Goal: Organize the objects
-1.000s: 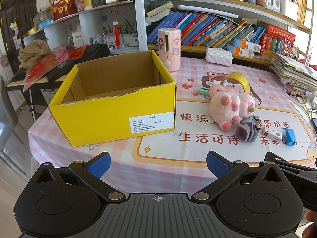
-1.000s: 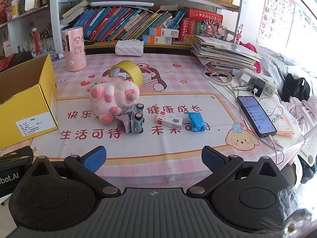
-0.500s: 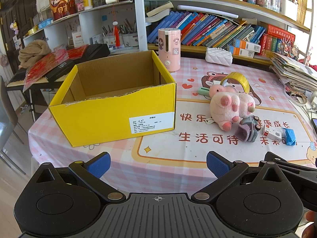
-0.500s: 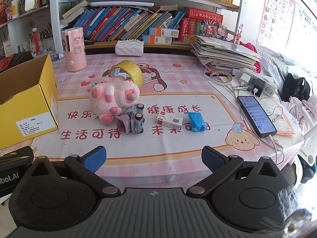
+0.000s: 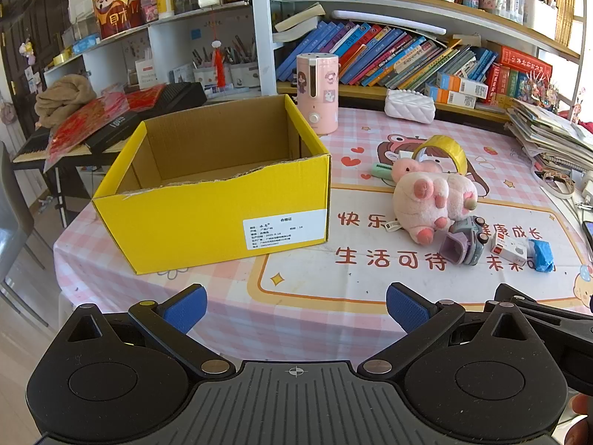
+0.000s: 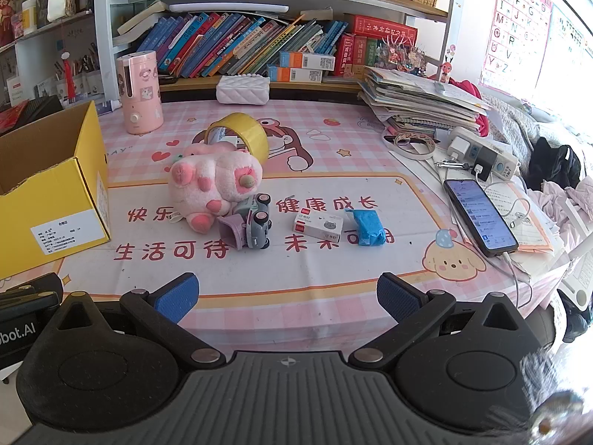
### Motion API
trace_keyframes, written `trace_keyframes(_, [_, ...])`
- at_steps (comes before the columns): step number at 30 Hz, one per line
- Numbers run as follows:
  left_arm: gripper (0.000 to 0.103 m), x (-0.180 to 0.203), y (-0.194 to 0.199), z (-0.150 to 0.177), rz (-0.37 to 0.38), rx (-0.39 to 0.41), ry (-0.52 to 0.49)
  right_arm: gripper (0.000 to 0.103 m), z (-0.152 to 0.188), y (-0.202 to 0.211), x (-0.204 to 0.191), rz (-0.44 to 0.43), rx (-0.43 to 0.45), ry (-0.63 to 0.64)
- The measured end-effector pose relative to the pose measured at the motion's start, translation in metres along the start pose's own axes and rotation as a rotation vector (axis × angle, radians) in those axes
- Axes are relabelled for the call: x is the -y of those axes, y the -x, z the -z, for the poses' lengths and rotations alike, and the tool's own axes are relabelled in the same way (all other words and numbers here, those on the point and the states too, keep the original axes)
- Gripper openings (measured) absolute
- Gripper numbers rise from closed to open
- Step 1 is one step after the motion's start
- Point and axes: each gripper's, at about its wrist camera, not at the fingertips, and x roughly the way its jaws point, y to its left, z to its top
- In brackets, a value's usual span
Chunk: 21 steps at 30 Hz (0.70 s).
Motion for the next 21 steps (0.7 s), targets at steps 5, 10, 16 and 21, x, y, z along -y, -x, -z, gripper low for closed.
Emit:
trace_keyframes(5, [0.103,0.0006,-0.0003,0.0001,0.0,-0.001,0.001,0.103,0.0005,0.0006,0.0001,0.0,-0.001,0.0])
trace_keyframes(10, [0.103,0.0006,-0.0003,0.0,-0.001,-0.001,0.001,0.103,0.0007,0.0006,0.0009,-0.001,0.0,0.0])
trace_keyframes(16, [0.103,0.0006,-0.0002,-0.0001,-0.001,-0.002,0.001,0.103,0.0016,0.0005,0.0012,-0.001,-0.001,-0.001])
trace_keyframes(21, [0.103,-0.0001,0.0,-0.0006,-0.009,0.0,0.009,0.103,0.0023,-0.0025,0.002,-0.001,0.0,-0.002])
